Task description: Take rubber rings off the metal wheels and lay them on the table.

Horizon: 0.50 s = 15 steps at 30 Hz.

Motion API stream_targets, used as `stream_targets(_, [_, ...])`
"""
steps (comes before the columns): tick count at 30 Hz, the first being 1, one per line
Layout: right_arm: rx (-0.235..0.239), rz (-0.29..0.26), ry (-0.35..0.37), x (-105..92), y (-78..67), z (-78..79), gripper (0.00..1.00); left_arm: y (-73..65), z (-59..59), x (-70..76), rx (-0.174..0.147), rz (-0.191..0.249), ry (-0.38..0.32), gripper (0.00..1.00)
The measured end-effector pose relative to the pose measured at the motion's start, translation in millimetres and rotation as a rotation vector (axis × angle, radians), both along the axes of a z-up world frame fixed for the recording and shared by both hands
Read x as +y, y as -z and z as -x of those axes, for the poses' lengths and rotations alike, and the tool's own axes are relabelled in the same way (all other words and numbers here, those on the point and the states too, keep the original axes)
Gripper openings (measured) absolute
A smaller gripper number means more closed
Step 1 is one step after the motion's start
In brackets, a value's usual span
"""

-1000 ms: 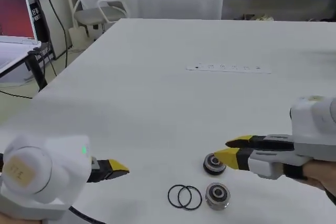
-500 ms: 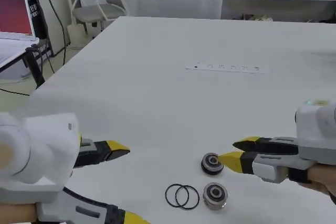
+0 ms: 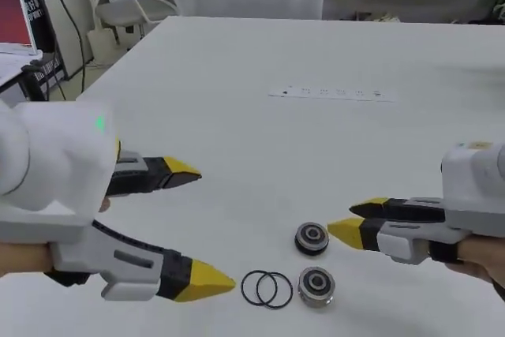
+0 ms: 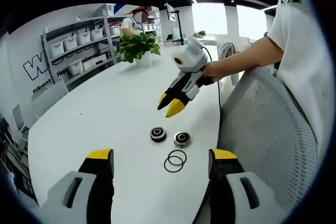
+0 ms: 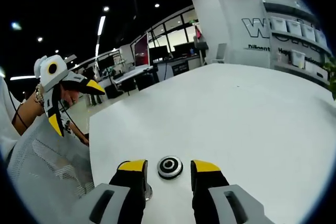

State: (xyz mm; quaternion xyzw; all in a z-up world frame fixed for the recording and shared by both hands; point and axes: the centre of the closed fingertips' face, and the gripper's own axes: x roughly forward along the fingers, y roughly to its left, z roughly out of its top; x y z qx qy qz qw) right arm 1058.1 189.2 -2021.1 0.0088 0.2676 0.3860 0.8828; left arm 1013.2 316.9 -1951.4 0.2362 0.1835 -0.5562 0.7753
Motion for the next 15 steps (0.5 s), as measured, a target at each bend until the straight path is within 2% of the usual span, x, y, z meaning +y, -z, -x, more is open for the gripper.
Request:
stream_targets(7, [0.007, 0.001, 0.017, -4.0, 1.7, -1.0, 0.3, -16.8, -10.5, -18.9, -0.041, 0.016, 0.05, 0.7])
stream_targets(12, [0.007, 0.01, 0.018, -5.1, 2.9, -0.9, 0.3, -22.6, -21.9, -28.8, -0.07, 0.0, 0.072, 0.69])
stream_targets(15, [0.005, 0.007, 0.023, -6.1, 2.1, -1.4, 0.3, -28.8, -26.1, -35.3, -0.077, 0.018, 0.083, 0.68])
